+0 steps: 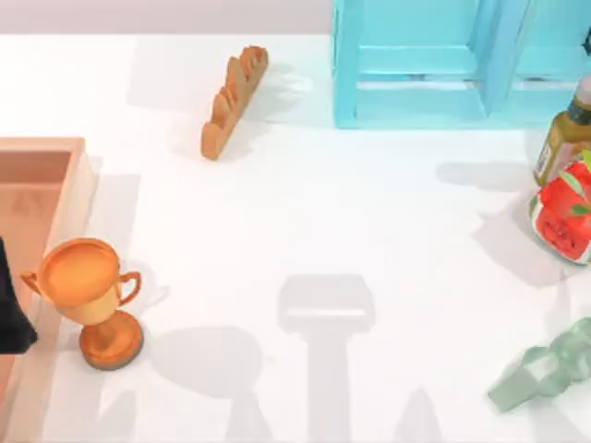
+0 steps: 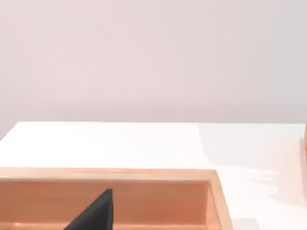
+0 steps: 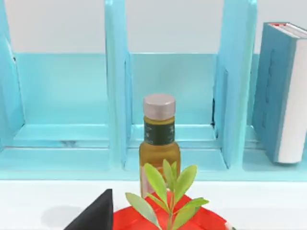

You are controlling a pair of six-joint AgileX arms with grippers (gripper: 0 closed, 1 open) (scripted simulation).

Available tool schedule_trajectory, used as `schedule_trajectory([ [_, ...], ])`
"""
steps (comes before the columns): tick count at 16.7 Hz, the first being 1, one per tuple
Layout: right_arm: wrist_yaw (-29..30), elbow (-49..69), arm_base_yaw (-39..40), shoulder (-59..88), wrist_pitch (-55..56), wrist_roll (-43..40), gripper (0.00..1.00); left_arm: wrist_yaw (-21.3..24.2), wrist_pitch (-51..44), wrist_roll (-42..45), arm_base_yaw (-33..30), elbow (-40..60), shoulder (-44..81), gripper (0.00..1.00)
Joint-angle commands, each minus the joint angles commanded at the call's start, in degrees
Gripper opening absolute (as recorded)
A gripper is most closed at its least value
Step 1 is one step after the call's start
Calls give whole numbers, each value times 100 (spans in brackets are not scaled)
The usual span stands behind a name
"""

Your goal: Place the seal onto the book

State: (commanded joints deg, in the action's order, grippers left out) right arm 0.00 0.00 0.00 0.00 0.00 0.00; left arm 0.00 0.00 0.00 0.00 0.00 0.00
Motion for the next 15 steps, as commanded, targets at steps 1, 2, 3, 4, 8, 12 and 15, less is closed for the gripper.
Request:
schedule_trajectory([
  [1, 0, 0, 0, 0, 0, 0, 100, 0, 0, 0, 0, 0, 0, 100],
  [2, 0, 0, 0, 0, 0, 0, 100, 0, 0, 0, 0, 0, 0, 100],
  [3, -13, 20, -12, 57, 37, -2, 100, 0, 0, 0, 0, 0, 0, 100],
  [4, -37, 61, -37, 174, 112, -7, 100, 0, 0, 0, 0, 0, 0, 100],
  [8, -240, 447, -239, 1246, 778, -32, 100, 0, 0, 0, 0, 0, 0, 100],
  [12, -581, 1161, -577, 3232, 1961, -52, 100, 0, 0, 0, 0, 0, 0, 100],
  [15, -862, 1856, -880, 5137, 3053, -72, 100, 0, 0, 0, 0, 0, 0, 100],
])
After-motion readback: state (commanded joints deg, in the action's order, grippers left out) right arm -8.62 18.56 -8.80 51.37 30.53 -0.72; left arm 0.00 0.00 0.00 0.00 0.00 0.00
